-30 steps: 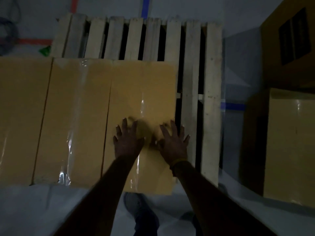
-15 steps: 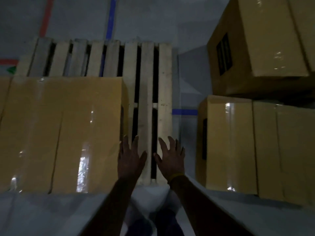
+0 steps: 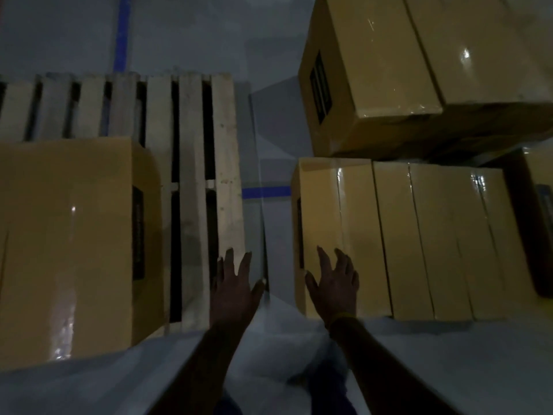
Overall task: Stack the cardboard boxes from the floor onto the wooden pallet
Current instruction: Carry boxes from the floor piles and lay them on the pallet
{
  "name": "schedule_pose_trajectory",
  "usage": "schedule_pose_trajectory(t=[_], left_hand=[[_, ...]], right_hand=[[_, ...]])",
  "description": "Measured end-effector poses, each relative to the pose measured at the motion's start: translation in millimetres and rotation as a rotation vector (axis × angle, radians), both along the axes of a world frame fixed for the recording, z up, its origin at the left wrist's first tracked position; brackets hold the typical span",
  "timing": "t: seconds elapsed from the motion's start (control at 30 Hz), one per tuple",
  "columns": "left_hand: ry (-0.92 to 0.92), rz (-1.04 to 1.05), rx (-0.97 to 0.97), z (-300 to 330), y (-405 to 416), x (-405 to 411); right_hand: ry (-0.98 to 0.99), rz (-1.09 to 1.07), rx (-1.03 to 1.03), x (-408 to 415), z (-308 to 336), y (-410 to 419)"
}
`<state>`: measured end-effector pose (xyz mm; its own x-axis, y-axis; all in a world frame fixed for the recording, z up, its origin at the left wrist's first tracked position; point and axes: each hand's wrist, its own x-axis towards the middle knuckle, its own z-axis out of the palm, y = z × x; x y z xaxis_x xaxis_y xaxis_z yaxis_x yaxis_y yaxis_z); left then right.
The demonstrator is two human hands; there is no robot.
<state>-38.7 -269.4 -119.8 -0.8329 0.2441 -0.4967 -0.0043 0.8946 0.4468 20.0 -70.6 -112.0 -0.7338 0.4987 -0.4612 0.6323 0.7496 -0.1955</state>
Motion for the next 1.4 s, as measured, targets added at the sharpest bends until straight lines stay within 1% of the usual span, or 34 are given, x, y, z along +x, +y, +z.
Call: schedule_pose_trajectory(t=[0.1, 0.17, 0.3, 0.37, 0.47, 0.53, 0.63, 0.73, 0.8, 0.9, 1.0, 1.13, 1.23, 1.33, 1.4], left_hand=[[-0.027, -0.013, 0.002, -16.0, 44.8, 7.9], [-0.019, -0.013, 0.03, -37.3, 79.3, 9.9], [-0.034, -0.024, 0.041, -100.2, 159.5, 13.8], [-0.003, -0.037, 0.041, -131.7, 201.9, 17.9], [0.033, -0.116, 0.03, -161.0, 237.1, 12.1], [0.039, -0.15, -0.023, -182.4, 253.3, 8.8], [-0.001, -0.167, -0.131, -207.2, 259.9, 7.2], [0.029, -0.206, -0.241, -219.9, 256.0, 9.2], [0.052, -0.202, -0.263, -223.8, 252.8, 7.0], [0.047, -0.189, -0.224, -227.7, 247.1, 3.2], [0.042, -0.161, -0.15, -230.3, 243.9, 1.8], [-0.001, -0.08, -0.005, -228.4, 244.2, 2.7], [0.034, -0.06, 0.081, -231.4, 243.9, 2.7], [0.019, 0.008, 0.103, -225.1, 249.6, 3.8], [0.012, 0.069, 0.1, -214.3, 251.9, 4.7]], right_hand=[[0.001, -0.027, 0.0, 7.4, -23.4, 39.5], [0.005, -0.025, -0.004, 9.7, -46.3, 69.9], [0.001, 0.03, -0.001, 13.5, -103.9, 140.2], [-0.004, 0.069, 0.014, 19.2, -133.6, 173.1], [0.014, 0.143, 0.027, 23.1, -159.5, 202.9], [0.014, 0.176, 0.026, 29.4, -180.4, 219.7], [-0.012, 0.198, 0.023, 38.5, -205.4, 233.2], [0.01, 0.196, 0.006, 43.5, -217.4, 237.3], [0.015, 0.199, -0.007, 40.7, -220.6, 239.2], [0.002, 0.178, -0.02, 31.8, -219.5, 238.7], [0.026, 0.102, -0.052, 23.1, -215.3, 233.0], [0.081, 0.022, -0.061, 15.2, -214.3, 229.9], [0.134, -0.083, -0.089, 8.3, -219.0, 233.0], [0.239, -0.11, -0.063, 5.0, -218.3, 225.3], [0.257, -0.077, -0.001, 8.0, -211.8, 213.6]])
